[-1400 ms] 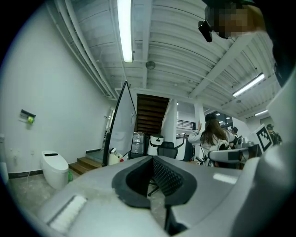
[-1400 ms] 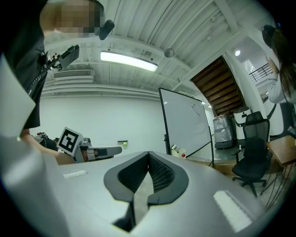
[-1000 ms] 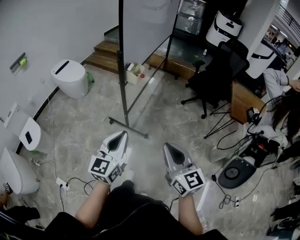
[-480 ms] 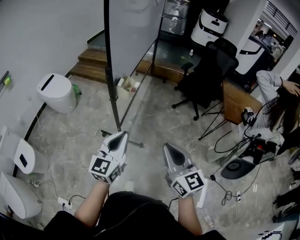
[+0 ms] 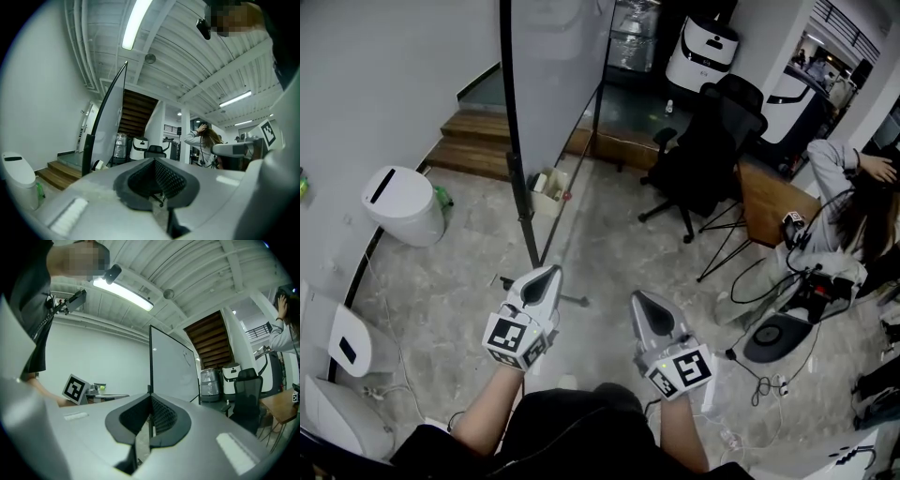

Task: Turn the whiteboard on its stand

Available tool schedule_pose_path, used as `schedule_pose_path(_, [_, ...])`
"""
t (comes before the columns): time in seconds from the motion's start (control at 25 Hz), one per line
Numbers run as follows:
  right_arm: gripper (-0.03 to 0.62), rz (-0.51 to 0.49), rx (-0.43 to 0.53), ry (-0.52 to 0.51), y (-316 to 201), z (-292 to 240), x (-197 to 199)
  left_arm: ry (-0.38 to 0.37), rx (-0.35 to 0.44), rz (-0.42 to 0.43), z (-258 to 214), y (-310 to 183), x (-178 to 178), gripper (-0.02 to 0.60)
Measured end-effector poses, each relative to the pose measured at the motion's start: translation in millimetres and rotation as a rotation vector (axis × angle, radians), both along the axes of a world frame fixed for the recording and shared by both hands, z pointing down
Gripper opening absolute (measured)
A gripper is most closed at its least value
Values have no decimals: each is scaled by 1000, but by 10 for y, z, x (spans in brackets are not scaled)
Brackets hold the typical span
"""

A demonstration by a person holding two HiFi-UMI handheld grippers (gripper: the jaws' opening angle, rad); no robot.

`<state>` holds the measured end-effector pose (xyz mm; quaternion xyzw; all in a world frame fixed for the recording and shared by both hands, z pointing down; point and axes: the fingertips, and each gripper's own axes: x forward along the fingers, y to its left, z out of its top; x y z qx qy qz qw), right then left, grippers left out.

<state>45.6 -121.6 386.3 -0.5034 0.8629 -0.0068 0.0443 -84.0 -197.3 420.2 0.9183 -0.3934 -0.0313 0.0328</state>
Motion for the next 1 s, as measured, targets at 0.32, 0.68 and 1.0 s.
schedule_pose_path(0.32, [9, -18, -2, -10, -235, 13, -236, 1, -9, -27, 5, -262, -207, 10])
schedule_pose_path(0.68, [9, -44, 21, -18, -512, -48, -315, -33, 15, -92, -15, -572, -359, 9])
schedule_pose_path(1.0, [9, -96, 36, -9, -874, -115, -352, -54, 6, -196, -90, -888, -520, 10])
